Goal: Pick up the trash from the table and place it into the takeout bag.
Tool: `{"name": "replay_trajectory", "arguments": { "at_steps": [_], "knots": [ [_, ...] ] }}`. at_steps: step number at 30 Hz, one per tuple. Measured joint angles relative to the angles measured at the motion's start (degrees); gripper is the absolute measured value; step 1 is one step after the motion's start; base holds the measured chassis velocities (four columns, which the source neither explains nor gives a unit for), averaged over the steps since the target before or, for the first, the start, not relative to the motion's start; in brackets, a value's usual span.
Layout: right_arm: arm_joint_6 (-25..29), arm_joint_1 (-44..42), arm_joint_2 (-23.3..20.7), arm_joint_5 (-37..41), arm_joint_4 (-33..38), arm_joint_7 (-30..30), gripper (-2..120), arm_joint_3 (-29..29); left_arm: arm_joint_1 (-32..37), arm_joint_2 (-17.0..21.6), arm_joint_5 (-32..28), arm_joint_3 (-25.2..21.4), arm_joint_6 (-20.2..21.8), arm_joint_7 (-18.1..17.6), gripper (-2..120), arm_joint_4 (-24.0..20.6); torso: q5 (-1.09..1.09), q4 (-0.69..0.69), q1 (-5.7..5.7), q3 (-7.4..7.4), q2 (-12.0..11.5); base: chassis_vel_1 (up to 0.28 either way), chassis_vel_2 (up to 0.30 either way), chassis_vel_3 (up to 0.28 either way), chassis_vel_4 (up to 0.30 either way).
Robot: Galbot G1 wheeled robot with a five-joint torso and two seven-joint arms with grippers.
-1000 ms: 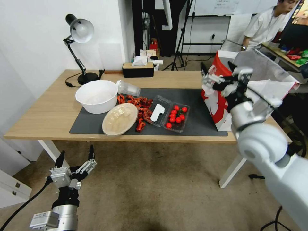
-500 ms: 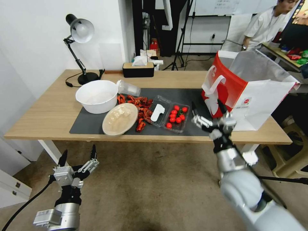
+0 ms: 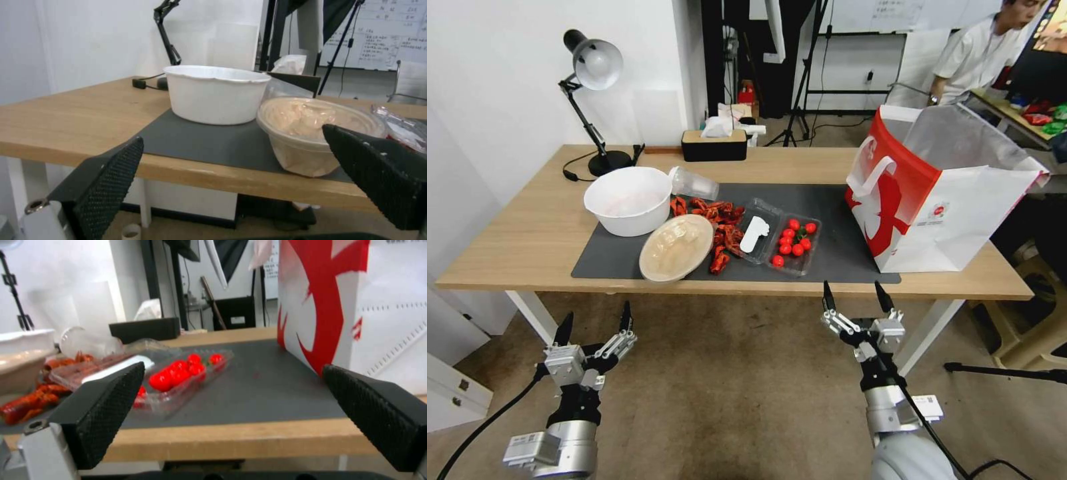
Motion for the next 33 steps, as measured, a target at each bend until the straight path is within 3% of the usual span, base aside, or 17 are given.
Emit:
{"name": "replay_trajectory", "arguments": {
  "at_steps": [13, 18, 20, 21, 24, 25, 28, 29, 31, 33],
  "knots": [
    [-2.6, 0.3, -0.1, 0.4, 0.0, 0.9, 100, -0.7, -0.1, 0.4, -0.4, -0.3, 0.1, 0.1, 100, 0.4, 0.0, 0.0, 0.0, 0.0, 0.0, 0.0, 0.0, 0.0, 0.0],
    [-2.6, 0.0, 0.1, 0.3, -0.1, 0.9, 100, -0.7, -1.3, 1.3, -3.7, -0.2, 2.9, 0.3, 100, -0.2, 0.0, 0.0, 0.0, 0.0, 0.0, 0.0, 0.0, 0.0, 0.0],
    [-2.7, -0.2, 0.0, 0.3, 0.0, 0.9, 100, -0.7, -3.1, 3.4, -10.1, -0.2, 7.7, 0.5, 100, -2.0, 0.0, 0.0, 0.0, 0.0, 0.0, 0.0, 0.0, 0.0, 0.0],
    [-2.7, -0.2, 0.0, 0.3, 0.0, 0.9, 100, -0.7, -3.1, 3.4, -10.1, -0.2, 7.7, 0.5, 100, -2.0, 0.0, 0.0, 0.0, 0.0, 0.0, 0.0, 0.0, 0.0, 0.0],
    [-2.8, -0.3, -0.3, 0.3, 0.2, 1.1, 100, -0.3, -6.2, 7.5, -24.7, -0.2, 16.1, 0.5, 100, -4.4, 0.01, -0.01, 0.0, 0.0, 0.0, 0.0, 0.0, 0.0, 0.0],
    [-2.8, -0.3, -0.3, 0.3, 0.2, 1.1, 100, -0.3, -6.2, 7.5, -24.7, -0.2, 16.1, 0.5, 100, -4.4, 0.01, -0.01, 0.0, 0.0, 0.0, 0.0, 0.0, 0.0, 0.0],
    [-2.9, -0.3, -0.4, 0.3, 0.6, 1.4, 100, 0.0, -9.5, 10.3, -38.1, -0.3, 23.2, -2.6, 100, -5.3, 0.0, -0.01, 0.0, 0.01, 0.0, 0.0, 0.0, 0.0, 0.0],
    [-2.9, -0.3, -0.4, 0.3, 0.6, 1.4, 100, 0.0, -9.5, 10.3, -38.1, -0.3, 23.2, -2.6, 100, -5.3, 0.0, -0.01, 0.0, 0.01, 0.0, 0.0, 0.0, 0.0, 0.0],
    [-3.0, -0.3, -0.5, 0.3, 0.7, 1.5, 100, 0.1, -11.3, 11.5, -46.0, -0.4, 27.5, -6.4, 100, -5.4, 0.0, -0.01, 0.0, 0.01, 0.0, 0.0, 0.0, 0.0, 0.0],
    [-3.1, -0.3, -0.5, 0.3, 0.7, 1.5, 100, 0.1, -11.9, 12.0, -48.4, -0.5, 28.7, -7.7, 100, -5.4, -0.01, -0.01, 0.0, 0.01, 0.0, 0.0, 0.0, 0.0, 0.0]
  ]
}}
